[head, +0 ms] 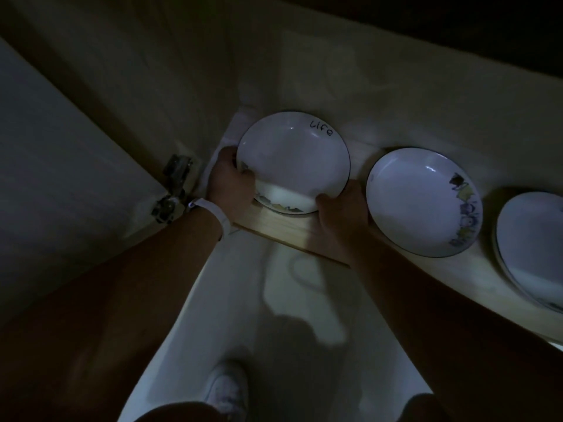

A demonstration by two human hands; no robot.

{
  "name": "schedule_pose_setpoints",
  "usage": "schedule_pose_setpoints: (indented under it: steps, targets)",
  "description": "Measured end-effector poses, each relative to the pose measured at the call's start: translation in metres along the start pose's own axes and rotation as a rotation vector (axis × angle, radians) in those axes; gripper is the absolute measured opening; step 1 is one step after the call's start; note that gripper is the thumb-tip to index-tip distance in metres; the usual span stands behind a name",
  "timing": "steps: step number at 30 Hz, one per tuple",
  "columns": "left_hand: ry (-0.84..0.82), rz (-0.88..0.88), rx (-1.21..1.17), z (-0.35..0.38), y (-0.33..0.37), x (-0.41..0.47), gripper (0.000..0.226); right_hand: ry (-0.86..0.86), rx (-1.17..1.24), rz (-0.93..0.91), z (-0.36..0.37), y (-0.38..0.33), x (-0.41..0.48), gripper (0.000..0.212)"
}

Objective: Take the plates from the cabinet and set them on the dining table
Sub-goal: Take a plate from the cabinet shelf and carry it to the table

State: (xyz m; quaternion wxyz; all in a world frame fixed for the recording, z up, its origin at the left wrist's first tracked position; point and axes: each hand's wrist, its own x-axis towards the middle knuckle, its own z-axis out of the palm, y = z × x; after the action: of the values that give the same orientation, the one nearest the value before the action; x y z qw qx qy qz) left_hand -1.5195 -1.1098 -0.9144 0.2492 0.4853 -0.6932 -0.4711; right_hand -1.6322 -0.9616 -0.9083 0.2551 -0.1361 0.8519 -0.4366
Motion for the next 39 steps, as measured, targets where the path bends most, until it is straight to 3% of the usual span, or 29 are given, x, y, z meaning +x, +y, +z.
schedule_pose_setpoints:
  steps: [13, 22, 26, 31, 39]
  targets:
    - [-0.088, -0.135, -0.212, -0.025, 0.019, -0.056, 0.039, -0.069, -0.028, -0.209, -0.044, -0.005, -0.027, 0.047]
    - [-0.292, -0.226, -0.214, -0.076, 0.059, -0.142, 0.078, -0.146, 0.003, -0.085, -0.102, -0.024, -0.119, 0.049]
    - [-0.358, -0.311, -0.251, -0.099, 0.086, -0.191, 0.077, -0.177, -0.039, 0.015, -0.134, -0.042, -0.169, 0.054]
    - [-0.335, -0.389, -0.23, -0.131, 0.131, -0.251, 0.072, -0.23, -0.16, 0.013, -0.18, -0.073, -0.223, 0.052]
    - [-0.335, -0.374, -0.223, -0.182, 0.249, -0.321, 0.062, -0.222, -0.039, 0.104, -0.263, -0.138, -0.304, 0.051]
